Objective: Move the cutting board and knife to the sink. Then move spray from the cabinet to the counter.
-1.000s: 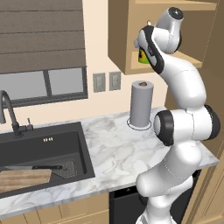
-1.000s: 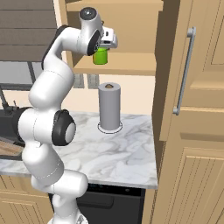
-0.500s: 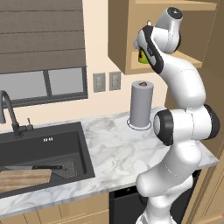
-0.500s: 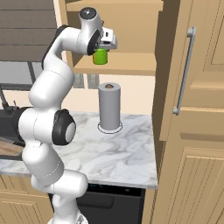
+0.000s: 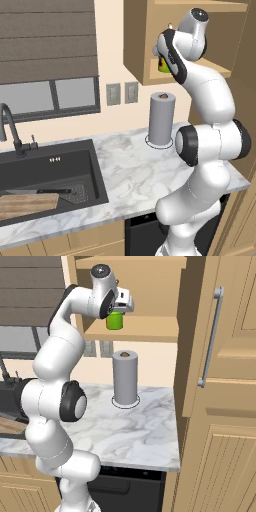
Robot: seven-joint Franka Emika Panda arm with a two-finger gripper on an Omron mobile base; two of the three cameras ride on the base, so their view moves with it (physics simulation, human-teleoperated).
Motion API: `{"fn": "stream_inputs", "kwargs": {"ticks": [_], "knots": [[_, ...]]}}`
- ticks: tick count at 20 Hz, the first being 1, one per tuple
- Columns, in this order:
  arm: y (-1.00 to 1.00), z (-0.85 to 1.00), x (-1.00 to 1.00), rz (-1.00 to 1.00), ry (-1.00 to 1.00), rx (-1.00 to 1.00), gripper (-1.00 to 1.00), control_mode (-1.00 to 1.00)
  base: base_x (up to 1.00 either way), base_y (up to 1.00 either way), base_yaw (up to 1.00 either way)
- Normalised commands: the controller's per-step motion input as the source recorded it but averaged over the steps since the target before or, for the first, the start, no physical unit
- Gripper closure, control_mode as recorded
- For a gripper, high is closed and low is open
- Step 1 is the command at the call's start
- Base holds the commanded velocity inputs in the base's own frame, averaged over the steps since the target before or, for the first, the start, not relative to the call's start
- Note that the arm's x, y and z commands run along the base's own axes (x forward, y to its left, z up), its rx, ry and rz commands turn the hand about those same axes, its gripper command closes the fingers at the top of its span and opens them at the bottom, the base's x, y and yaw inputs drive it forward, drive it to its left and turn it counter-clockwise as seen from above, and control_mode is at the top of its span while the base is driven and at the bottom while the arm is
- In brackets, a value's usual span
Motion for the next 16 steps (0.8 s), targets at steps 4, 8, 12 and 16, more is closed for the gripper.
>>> {"fn": "stream_inputs", "kwargs": {"ticks": [4, 8, 12, 16], "knots": [[0.0, 0.0, 0.0, 0.0, 0.0, 0.0, 1.0, -1.0, 0.0, 0.0, 0.0], [0.0, 0.0, 0.0, 0.0, 0.0, 0.0, 1.0, -1.0, 0.0, 0.0, 0.0], [0.0, 0.0, 0.0, 0.0, 0.0, 0.0, 1.0, -1.0, 0.0, 0.0, 0.0], [0.0, 0.0, -0.37, 0.0, -0.02, 0.0, 1.0, -1.0, 0.0, 0.0, 0.0]]}}
